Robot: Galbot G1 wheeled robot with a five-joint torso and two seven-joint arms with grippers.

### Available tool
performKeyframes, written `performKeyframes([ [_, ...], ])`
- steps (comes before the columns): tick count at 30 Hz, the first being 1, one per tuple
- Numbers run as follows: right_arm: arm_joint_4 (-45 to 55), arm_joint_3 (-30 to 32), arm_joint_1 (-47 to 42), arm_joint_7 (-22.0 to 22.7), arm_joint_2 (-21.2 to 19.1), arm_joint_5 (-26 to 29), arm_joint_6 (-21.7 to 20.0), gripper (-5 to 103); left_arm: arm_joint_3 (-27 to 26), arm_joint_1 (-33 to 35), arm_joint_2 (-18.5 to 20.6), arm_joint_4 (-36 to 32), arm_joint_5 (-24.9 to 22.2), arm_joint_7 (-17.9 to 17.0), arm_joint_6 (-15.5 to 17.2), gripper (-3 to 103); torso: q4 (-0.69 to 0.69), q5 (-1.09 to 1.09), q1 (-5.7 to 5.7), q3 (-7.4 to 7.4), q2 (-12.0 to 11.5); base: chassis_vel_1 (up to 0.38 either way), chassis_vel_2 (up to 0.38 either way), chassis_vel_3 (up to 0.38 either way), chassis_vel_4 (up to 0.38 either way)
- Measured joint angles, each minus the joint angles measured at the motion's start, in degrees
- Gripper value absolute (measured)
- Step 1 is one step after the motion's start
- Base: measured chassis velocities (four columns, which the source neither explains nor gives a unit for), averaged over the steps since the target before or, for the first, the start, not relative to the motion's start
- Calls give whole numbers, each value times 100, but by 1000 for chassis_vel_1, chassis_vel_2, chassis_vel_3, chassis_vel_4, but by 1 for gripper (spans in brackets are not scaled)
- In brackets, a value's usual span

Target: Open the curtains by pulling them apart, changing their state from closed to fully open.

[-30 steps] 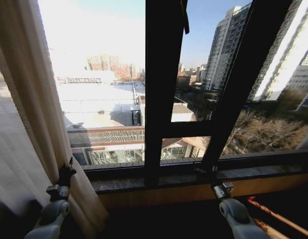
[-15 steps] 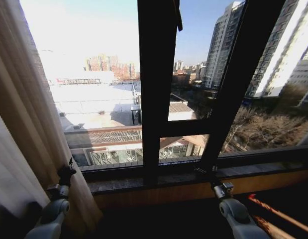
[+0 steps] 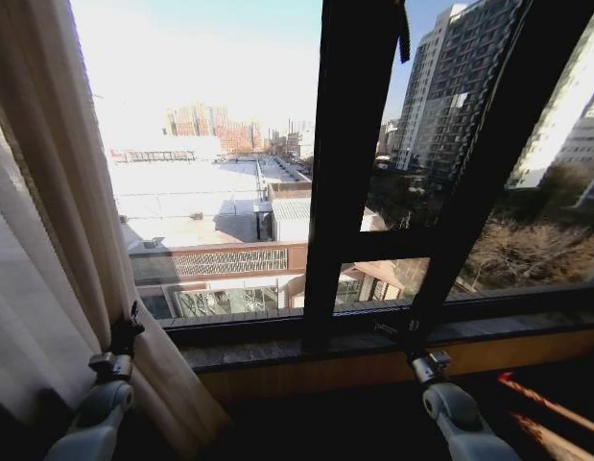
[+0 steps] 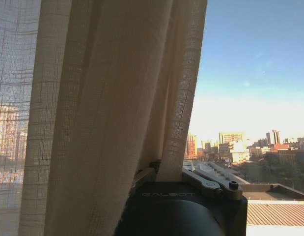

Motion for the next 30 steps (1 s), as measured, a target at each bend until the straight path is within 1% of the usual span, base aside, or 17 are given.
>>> performKeyframes([
  [4,1,-1,0,0,0,0,0,100,-3,21,2,-5,9,-6,-12,0,1,-4,0,0,0,93,122,-110,-89],
  [6,0,0,0,0,0,0,0,100,-8,54,16,-5,14,-8,-25,0,-1,-5,1,0,0,0,0,0,0],
  [10,0,1,0,1,-2,0,0,100,-23,110,41,-28,15,-9,-27,0,-4,4,0,1,-1,0,0,0,0],
  [17,-1,2,0,2,-3,0,0,100,-55,158,93,-35,-5,-14,-44,0,-3,-1,0,1,0,10,-10,-18,15],
  [19,-1,2,0,1,-2,0,0,100,-63,168,106,-35,-17,-20,-52,0,-2,-4,0,1,0,102,45,-94,-25],
  [23,-1,1,0,1,-2,0,0,100,-70,175,126,-34,-29,-34,-56,0,-2,1,0,1,-1,170,109,-155,-117],
  [30,0,0,0,1,-1,0,0,100,-82,194,131,-36,-34,-58,-87,0,-1,0,-1,-1,1,210,148,-211,-135],
])
